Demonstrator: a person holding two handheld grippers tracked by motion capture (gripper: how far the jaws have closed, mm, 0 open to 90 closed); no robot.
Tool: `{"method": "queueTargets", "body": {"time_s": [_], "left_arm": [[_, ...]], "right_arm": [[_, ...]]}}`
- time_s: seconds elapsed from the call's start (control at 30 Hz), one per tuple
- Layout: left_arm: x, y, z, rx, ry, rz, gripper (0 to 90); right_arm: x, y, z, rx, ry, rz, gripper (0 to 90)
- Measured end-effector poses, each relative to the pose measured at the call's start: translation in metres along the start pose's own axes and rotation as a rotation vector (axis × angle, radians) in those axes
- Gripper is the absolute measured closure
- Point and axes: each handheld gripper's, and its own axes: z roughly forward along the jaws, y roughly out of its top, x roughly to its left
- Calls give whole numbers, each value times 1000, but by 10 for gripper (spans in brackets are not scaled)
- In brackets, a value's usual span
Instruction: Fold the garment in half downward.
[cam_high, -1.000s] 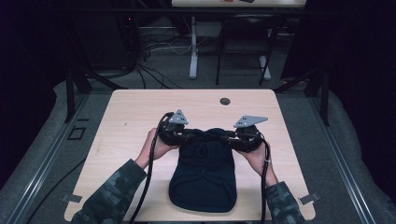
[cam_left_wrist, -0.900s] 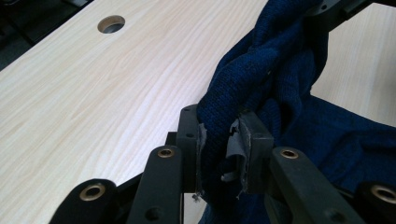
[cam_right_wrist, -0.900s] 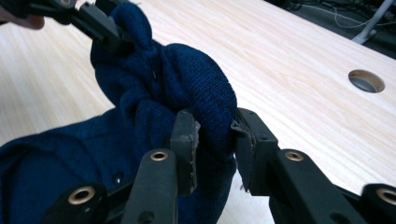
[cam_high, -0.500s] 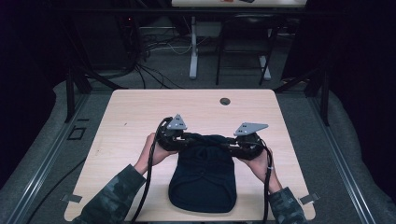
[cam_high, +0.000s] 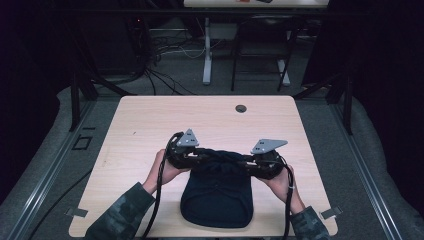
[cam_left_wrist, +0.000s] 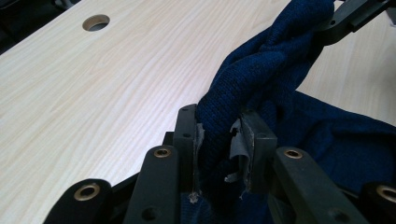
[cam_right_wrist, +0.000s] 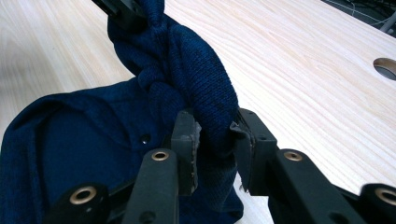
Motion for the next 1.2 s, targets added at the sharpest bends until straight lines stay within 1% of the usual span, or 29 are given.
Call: {"method": "queueTargets", "body": {"time_s": [0.17, 0.27, 0.63, 0.67, 0.77, 0.8, 1.03, 1.1, 1.2], "left_arm": [[-5, -4, -1, -2, -10, 3, 715], [-8, -8, -2, -8, -14, 5, 715], [-17, -17, -4, -13, -31, 9, 715], [-19, -18, -4, -21, -29, 6, 715], [-21, -21, -6, -37, -35, 29, 715], [-22, -23, -5, -41, -34, 29, 715], [-26, -31, -4, -41, -50, -1, 714], [-28, -33, -4, -33, -54, -4, 715], [-29, -36, -4, -36, -57, -5, 714]], "right_arm": [[5, -4, -1, 6, 9, -7, 705], [7, -7, -2, 3, 17, 0, 705], [15, -16, -4, 28, 29, -14, 702], [16, -17, -4, 29, 29, -14, 702], [17, -19, -5, 34, 30, -21, 701], [17, -20, -5, 33, 30, -15, 701], [22, -26, -5, 42, 35, -14, 699], [25, -28, -5, 54, 38, -19, 698], [28, -30, -4, 52, 38, -18, 698]]}}
